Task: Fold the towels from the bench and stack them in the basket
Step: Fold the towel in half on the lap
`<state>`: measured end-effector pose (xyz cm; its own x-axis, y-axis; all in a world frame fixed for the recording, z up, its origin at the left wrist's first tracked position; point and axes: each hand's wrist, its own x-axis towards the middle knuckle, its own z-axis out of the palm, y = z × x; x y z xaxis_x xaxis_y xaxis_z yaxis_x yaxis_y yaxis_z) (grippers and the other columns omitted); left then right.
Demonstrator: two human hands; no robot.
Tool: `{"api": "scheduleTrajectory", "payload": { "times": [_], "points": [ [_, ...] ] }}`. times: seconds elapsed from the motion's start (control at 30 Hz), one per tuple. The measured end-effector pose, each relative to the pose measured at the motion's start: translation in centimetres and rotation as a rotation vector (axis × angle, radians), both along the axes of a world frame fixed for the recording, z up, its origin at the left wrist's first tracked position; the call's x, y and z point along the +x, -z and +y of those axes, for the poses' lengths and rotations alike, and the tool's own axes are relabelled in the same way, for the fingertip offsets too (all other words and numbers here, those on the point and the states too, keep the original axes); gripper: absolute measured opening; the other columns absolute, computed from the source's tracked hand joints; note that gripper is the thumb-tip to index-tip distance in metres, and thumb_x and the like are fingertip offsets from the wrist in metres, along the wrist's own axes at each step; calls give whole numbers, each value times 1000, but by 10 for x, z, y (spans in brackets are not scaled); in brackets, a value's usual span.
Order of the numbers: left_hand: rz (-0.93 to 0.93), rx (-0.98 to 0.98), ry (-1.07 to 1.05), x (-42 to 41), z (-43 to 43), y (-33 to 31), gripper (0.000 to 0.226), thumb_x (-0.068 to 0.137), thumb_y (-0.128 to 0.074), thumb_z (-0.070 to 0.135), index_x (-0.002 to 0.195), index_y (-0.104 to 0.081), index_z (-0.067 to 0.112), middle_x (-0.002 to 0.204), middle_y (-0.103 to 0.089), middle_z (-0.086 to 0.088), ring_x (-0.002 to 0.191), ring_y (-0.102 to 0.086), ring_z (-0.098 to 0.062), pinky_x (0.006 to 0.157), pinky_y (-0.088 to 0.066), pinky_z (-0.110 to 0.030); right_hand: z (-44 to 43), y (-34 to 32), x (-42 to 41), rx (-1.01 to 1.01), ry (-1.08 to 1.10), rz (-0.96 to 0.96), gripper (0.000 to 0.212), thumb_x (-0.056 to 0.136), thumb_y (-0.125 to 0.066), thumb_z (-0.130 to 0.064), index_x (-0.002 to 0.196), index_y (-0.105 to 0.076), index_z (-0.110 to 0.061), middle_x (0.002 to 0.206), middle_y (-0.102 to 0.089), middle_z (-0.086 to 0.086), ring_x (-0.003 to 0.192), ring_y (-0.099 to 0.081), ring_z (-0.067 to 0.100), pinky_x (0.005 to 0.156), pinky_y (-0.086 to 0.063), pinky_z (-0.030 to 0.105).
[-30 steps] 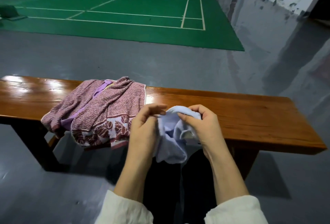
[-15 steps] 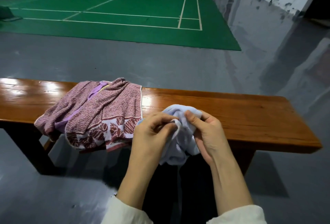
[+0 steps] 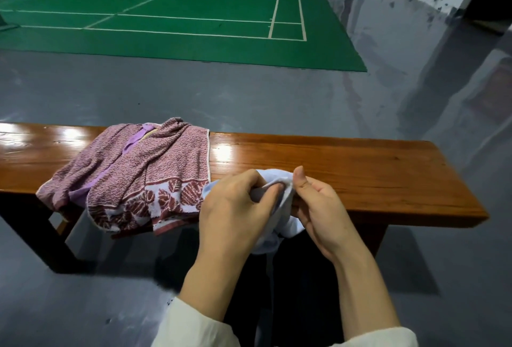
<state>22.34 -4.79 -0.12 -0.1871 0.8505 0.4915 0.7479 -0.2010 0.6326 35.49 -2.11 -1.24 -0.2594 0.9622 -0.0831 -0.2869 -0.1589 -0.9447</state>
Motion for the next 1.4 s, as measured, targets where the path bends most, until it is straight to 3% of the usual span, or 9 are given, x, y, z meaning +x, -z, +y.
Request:
{"api": "scheduleTrajectory", "payload": {
  "times": [0.2,0.37,0.47,0.53,0.63,0.77,0.93,1.2,1.4],
  "points": [
    [113,-7,-55,0,0,-2,35,73,-53,57,59,-48,25,55,-38,12,61,-41,-11,55,-29,-25,0,1,4,94,-69,-101,49,84,-64,-41,101,-68,4,100,-69,25,90,-66,25,80,-53,33],
    [191,39,-28,-1,1,-3,35,73,-62,50,61,-52,19,53,-40,11,65,-47,-19,52,-36,-29,0,3,5,77,-115,-90,34,89,-53,-32,93,-70,-2,91,-72,16,85,-65,20,75,-52,26],
    [89,39,167,-7,8,3,36,76,-57,49,64,-52,16,62,-52,8,69,-49,-17,64,-40,-32,2,6,3,70,5,-124,39,95,-45,-28,93,-64,5,87,-67,15,82,-60,22,72,-48,29],
    [-65,-60,287,-14,10,9,41,77,-58,51,64,-52,13,59,-50,5,63,-47,-6,60,-36,-20,10,10,3,81,167,-172,36,99,-43,-22,95,-60,10,88,-65,17,82,-58,21,73,-46,30],
    [-217,-156,381,-29,15,23,38,76,-65,48,60,-47,18,54,-41,11,54,-37,0,52,-29,-16,24,4,3,148,392,-232,30,102,-41,-18,87,-63,-6,82,-65,4,78,-58,10,67,-46,19],
    [-237,-188,382,-56,30,35,43,75,-64,53,58,-46,18,54,-36,12,54,-33,-2,50,-27,-21,49,-12,-1,218,549,-264,30,102,-39,-16,77,-56,-19,78,-60,-4,75,-54,6,71,-44,24],
    [-196,-220,384,-86,41,32,51,77,-57,57,52,-37,18,54,-27,11,52,-26,-2,48,-21,-22,76,-51,-3,372,551,-330,31,102,-39,-10,75,-52,-20,76,-55,-7,70,-48,-2,66,-40,9],
    [-290,-275,376,-118,39,43,55,77,-51,70,54,-40,21,57,-32,8,55,-32,-6,51,-24,-28,96,-107,8,468,632,-302,32,104,-37,-20,74,-49,-21,70,-47,-6,64,-42,2,60,-38,18],
    [126,-122,229,-148,49,22,44,86,-47,62,60,-47,27,55,-45,13,56,-46,-6,53,-36,-29,94,-94,25,396,703,-373,33,104,-35,-24,74,-47,-19,70,-47,-4,63,-42,5,58,-38,19]
  ]
}}
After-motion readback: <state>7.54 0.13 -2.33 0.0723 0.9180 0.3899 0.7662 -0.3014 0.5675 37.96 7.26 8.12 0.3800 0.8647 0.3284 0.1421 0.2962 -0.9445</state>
